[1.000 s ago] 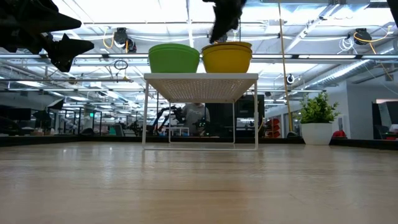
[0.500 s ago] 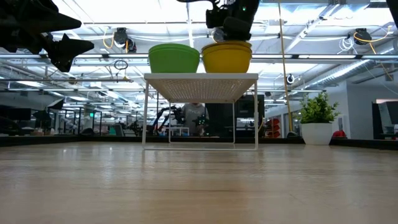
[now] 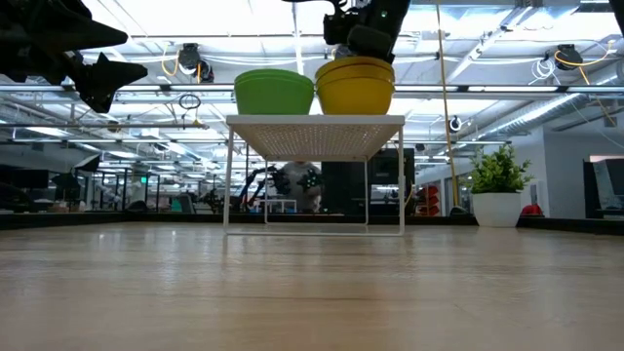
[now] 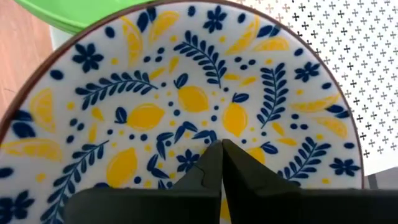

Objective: Pick & Place Mini bowls
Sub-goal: Stack the white bowl on the shelf, then return to home position

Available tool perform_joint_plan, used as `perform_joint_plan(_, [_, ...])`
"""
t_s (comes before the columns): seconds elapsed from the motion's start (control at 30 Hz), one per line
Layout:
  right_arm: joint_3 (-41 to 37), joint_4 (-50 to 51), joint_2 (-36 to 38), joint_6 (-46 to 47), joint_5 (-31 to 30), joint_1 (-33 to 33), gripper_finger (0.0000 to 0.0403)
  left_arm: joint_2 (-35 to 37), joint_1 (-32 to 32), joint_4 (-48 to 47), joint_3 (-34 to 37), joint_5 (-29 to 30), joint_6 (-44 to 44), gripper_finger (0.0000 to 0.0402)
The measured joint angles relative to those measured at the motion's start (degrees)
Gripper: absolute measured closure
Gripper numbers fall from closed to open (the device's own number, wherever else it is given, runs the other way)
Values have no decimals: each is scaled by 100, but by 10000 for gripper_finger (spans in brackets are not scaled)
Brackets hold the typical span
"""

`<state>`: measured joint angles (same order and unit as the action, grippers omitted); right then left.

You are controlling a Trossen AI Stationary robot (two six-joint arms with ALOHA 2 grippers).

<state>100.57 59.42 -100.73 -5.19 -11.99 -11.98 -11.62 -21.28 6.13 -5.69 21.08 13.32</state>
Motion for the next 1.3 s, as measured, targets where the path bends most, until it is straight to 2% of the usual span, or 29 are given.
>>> perform_joint_plan(0.37, [-9, -151, 430, 271, 14, 176, 403, 2, 0, 2, 0, 0, 0, 147])
perform_joint_plan(0.53, [-4, 13, 487, 551, 616, 247, 403, 1, -1, 2, 0, 0, 1, 146])
perform_joint_plan(1.3, [-2, 122, 462, 649, 579, 305, 403, 2, 0, 2, 0, 0, 1, 146])
